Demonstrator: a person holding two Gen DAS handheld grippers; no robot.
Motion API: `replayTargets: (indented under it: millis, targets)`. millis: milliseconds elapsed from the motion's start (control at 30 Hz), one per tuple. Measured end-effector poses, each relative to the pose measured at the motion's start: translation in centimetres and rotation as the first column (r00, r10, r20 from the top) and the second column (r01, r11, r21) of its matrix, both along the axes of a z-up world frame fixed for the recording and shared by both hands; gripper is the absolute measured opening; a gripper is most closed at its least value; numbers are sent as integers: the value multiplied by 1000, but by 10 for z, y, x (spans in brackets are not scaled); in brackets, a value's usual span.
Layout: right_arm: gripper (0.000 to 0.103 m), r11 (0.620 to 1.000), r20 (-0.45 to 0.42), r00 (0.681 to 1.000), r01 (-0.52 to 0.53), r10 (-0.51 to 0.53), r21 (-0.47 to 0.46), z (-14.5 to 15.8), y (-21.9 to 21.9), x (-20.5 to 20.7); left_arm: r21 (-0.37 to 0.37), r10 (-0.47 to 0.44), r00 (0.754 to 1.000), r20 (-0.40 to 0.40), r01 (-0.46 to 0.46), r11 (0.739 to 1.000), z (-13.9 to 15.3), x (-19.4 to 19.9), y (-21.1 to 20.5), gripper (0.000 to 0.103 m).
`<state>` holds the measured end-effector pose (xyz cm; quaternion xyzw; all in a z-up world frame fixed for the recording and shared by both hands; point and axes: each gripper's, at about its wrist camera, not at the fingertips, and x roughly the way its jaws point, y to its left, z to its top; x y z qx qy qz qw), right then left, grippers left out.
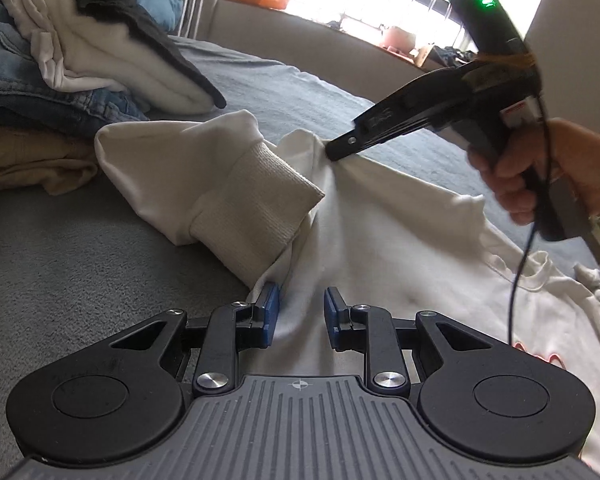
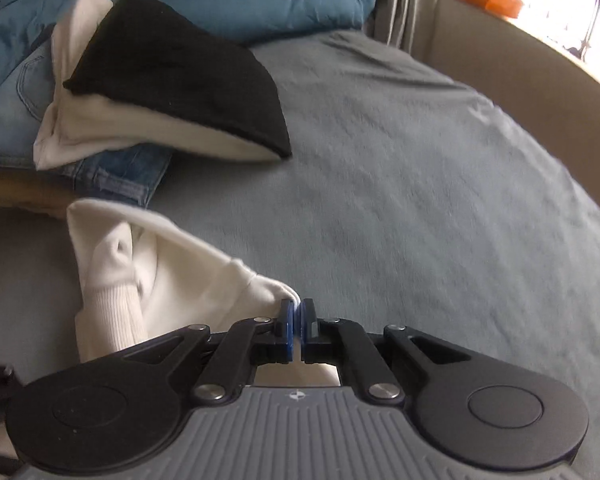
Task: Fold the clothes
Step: 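Close the right gripper on the ribbed sleeve cuff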
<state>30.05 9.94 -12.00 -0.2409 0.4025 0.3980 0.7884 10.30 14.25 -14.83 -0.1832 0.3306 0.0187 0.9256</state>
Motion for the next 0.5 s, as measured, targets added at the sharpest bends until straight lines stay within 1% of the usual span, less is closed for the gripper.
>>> replayTargets:
  millis: [100, 167, 200, 267, 300, 333, 367, 400, 467, 500]
  targets:
    - [2, 1000, 37, 999, 15, -14, -21, -15, 11, -3, -6, 12, 1000, -1, -12, 1000, 0, -1, 0, 24]
    - [5, 997, 42, 996, 78, -79, 9, -25, 11, -1, -2, 12, 1000, 5, -12, 1000, 0, -2, -1, 24]
    - [7, 992, 30, 992, 118, -120, 36, -25, 9, 2, -2, 12, 1000, 9, -12, 1000, 0, -4, -1, 24]
    - [17, 973, 6, 977, 210, -211, 93, -20, 4, 9, -12, 16, 1000, 18, -16, 1000, -1, -7, 1, 24]
    - [28, 958, 14, 963, 265, -268, 114, -14, 0, 12, -23, 18, 1000, 24, -18, 1000, -2, -9, 4, 24]
    - [35, 937, 9, 947, 318, -322, 142, -6, -7, 17, -33, 21, 999, 29, -20, 999, -2, -11, 5, 24]
    - [35, 913, -2, 927, 369, -374, 171, 2, -14, 22, -41, 25, 999, 35, -24, 999, -2, -13, 8, 24]
    - [35, 890, -51, 914, 403, -402, 215, 11, -24, 26, -47, 29, 999, 39, -27, 999, -1, -15, 10, 24]
    - [35, 861, -193, 911, 408, -364, 303, 26, -41, 28, -54, 38, 998, 52, -35, 998, -2, -18, 16, 24]
    - [35, 871, -222, 923, 372, -313, 321, 33, -44, 21, -55, 43, 997, 58, -39, 998, -2, -19, 17, 24]
